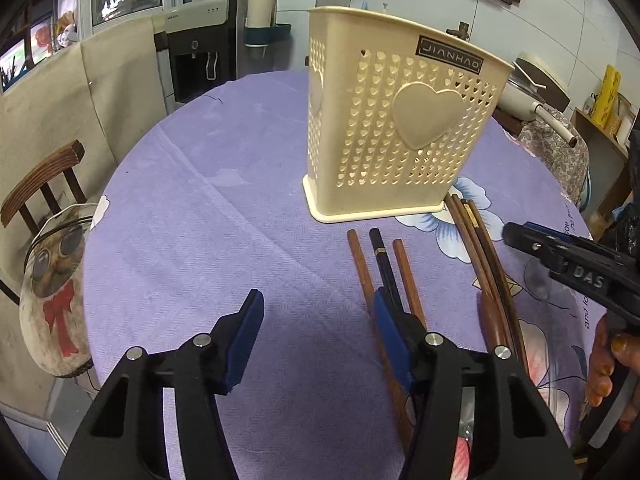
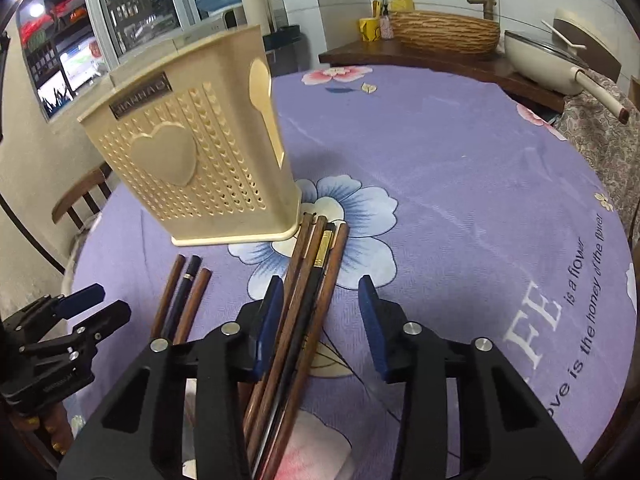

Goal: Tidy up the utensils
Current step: 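Close the left gripper on a brown chopstick while the right gripper closes on another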

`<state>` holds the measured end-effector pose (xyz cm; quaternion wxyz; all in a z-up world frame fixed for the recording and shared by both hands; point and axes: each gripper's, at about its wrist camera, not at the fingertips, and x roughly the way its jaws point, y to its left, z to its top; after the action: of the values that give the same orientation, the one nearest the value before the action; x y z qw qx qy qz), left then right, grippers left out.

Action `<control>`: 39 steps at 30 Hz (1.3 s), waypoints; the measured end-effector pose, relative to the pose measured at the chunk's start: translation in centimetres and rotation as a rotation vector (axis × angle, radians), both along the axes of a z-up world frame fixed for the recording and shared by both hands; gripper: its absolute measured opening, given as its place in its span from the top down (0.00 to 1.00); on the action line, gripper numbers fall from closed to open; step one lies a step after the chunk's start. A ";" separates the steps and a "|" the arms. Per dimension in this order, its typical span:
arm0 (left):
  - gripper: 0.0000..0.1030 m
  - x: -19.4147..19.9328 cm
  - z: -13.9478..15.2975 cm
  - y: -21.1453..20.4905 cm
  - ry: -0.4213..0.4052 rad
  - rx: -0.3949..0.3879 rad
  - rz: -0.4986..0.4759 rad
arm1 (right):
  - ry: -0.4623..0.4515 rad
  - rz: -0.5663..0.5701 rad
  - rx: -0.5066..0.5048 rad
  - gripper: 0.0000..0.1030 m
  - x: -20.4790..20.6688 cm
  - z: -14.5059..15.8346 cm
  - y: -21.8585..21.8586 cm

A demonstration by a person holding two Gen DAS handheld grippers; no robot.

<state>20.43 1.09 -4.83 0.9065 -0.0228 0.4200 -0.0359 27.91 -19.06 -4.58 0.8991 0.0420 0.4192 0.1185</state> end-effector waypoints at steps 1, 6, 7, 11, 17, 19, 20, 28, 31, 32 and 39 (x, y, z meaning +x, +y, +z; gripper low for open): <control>0.46 0.1 -0.1 0.0 0.003 -0.005 0.002 | 0.009 -0.004 -0.020 0.68 0.4 -0.2 0.3; 0.46 0.4 -0.5 0.2 0.015 -0.003 0.014 | 0.044 -0.049 -0.048 0.77 1.6 -1.4 0.2; 0.46 0.4 -0.6 0.3 0.015 -0.002 0.014 | 0.054 -0.058 -0.046 0.77 1.8 -1.6 0.1; 0.46 0.6 -0.9 0.2 0.017 -0.004 0.012 | 0.077 -0.056 -0.051 0.78 2.2 -2.1 0.2; 0.46 0.8 -0.9 -0.3 0.016 -0.001 0.008 | 0.069 -0.059 -0.094 0.81 3.2 -2.3 0.8; 0.46 0.9 -0.8 -0.5 0.015 0.005 0.007 | 0.071 -0.062 -0.082 0.84 3.5 -2.3 0.6; 0.46 0.9 -0.7 -0.6 0.016 0.006 0.004 | 0.072 -0.063 -0.075 0.84 3.7 -2.3 0.5; 0.56 1.9 -0.9 -2.3 0.054 0.038 -0.020 | 0.055 -0.057 -0.092 0.85 4.1 -2.4 0.5; 0.63 2.2 -1.5 -2.9 0.077 0.057 -0.021 | 0.055 -0.056 -0.090 0.85 3.6 -2.4 0.7; 0.66 2.4 -1.7 -3.0 0.086 0.062 -0.020 | 0.055 -0.055 -0.089 0.84 3.7 -2.4 0.7; 0.70 3.1 -1.9 -3.3 0.085 0.105 0.005 | 0.042 -0.054 -0.115 0.84 3.1 -2.5 1.6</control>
<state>23.56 -2.23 -6.70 0.8878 0.0220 0.4596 -0.0105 31.06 -17.50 -7.08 0.8938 0.0041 0.4430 0.0692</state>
